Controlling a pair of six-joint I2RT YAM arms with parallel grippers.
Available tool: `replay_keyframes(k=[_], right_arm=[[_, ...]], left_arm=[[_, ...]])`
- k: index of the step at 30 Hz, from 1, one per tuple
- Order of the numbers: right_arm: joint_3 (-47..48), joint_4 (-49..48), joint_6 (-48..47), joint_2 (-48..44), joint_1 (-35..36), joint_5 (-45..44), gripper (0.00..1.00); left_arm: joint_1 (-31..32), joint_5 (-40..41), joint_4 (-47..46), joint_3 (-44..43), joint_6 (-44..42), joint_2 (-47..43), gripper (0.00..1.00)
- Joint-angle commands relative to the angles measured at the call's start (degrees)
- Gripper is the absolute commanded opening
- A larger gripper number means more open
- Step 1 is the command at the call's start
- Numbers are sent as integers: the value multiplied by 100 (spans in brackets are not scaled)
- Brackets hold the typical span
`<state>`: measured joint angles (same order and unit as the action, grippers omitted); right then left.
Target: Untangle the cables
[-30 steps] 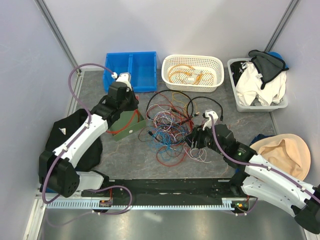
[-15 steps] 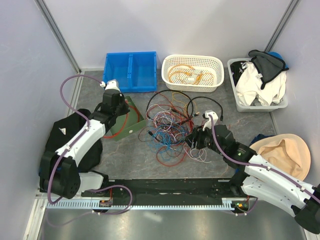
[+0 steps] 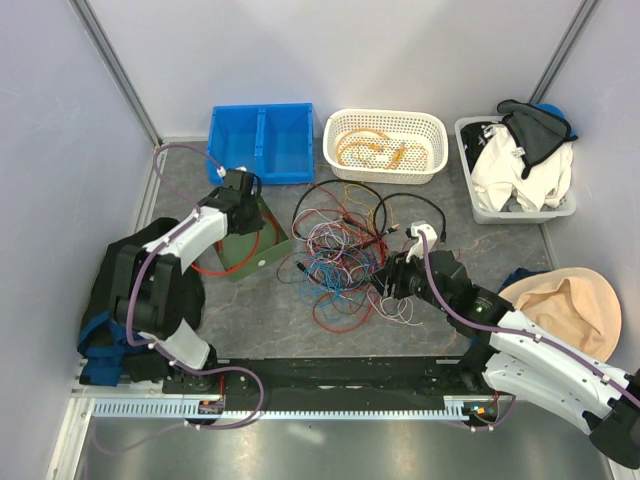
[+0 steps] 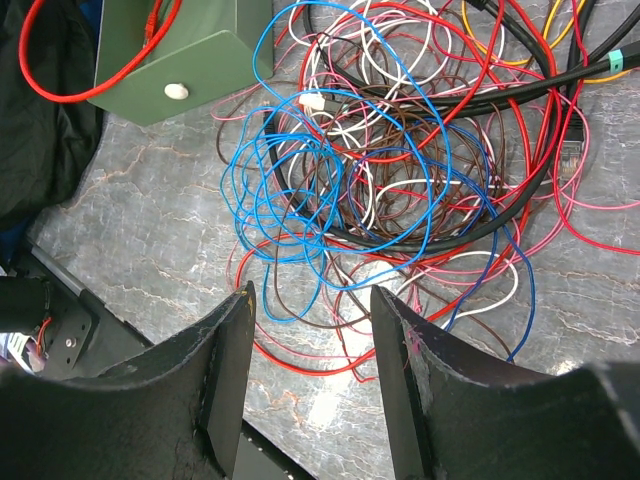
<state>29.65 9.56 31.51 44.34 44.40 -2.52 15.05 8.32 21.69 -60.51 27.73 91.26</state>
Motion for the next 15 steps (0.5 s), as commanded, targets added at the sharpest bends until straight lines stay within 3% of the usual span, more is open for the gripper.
replay_keyframes(k=[1, 7, 15], right_arm=[[-29, -112, -31, -31, -2, -82, 57], [-73, -130, -13, -39, 7, -11, 57], [-91, -121, -31, -30, -2, -64, 57]], left_arm=[[-63, -506, 598, -671, 242, 478, 2], [-72, -770, 836, -1234, 268, 998, 2], [-63, -639, 1293, -2113, 189, 1113, 37]])
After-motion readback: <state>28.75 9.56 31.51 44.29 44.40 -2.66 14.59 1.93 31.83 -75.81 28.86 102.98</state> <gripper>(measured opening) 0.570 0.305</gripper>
